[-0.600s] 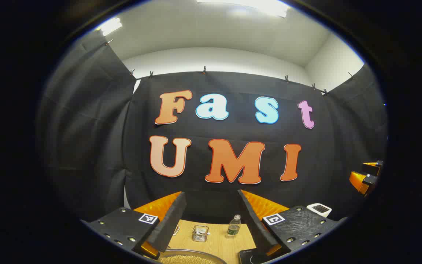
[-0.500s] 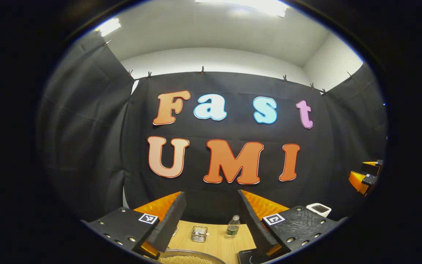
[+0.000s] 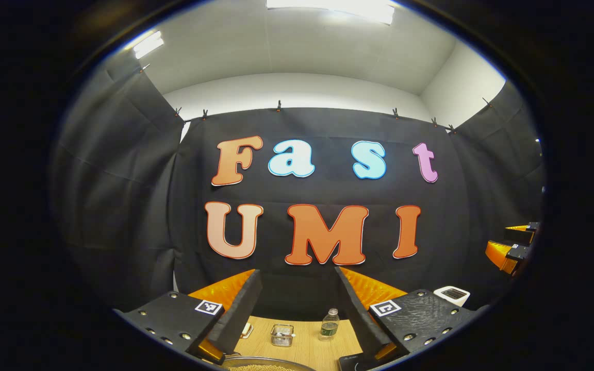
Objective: First push the handle of the pot to place it horizontally, then grasp the pot with both hands and set it on the induction cooktop.
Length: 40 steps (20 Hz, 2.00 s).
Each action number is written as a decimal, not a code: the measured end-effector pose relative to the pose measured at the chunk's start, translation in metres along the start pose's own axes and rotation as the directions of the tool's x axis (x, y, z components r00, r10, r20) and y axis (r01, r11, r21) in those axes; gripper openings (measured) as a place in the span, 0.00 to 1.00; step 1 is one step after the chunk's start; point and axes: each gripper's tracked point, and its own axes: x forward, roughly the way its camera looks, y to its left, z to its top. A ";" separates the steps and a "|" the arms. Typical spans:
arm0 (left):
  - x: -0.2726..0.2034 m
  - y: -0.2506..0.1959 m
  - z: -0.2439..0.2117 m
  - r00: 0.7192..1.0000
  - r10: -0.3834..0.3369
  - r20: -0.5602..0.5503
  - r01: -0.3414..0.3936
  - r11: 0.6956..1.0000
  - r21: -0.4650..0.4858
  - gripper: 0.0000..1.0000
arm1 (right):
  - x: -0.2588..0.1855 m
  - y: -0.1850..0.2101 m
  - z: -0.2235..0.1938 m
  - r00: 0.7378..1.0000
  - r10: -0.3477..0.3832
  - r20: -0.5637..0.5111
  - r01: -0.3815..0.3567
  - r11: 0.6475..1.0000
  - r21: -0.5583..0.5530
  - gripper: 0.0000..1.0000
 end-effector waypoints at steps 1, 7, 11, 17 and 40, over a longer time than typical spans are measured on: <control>-0.001 0.001 0.000 1.000 0.003 -0.001 -0.003 1.000 0.000 0.88 | -0.001 0.000 -0.001 1.000 0.001 -0.004 -0.001 1.000 -0.005 0.95; -0.008 0.010 0.001 1.000 0.026 0.001 -0.026 1.000 0.009 0.87 | -0.005 -0.003 -0.009 1.000 -0.006 -0.027 0.006 1.000 -0.001 0.95; -0.016 0.011 -0.001 0.999 0.029 -0.012 -0.029 1.000 0.008 0.87 | -0.009 -0.006 -0.010 0.999 -0.012 -0.034 0.012 1.000 0.016 0.95; -0.029 -0.005 -0.015 0.999 -0.004 -0.047 0.007 0.998 0.064 0.92 | -0.021 -0.006 -0.022 0.999 -0.011 -0.050 0.011 1.000 0.003 0.95; -0.146 -0.034 -0.262 0.580 -0.199 -0.790 0.270 0.962 -0.045 0.02 | -0.036 -0.010 -0.066 0.993 -0.023 -0.115 0.023 1.000 -0.002 0.95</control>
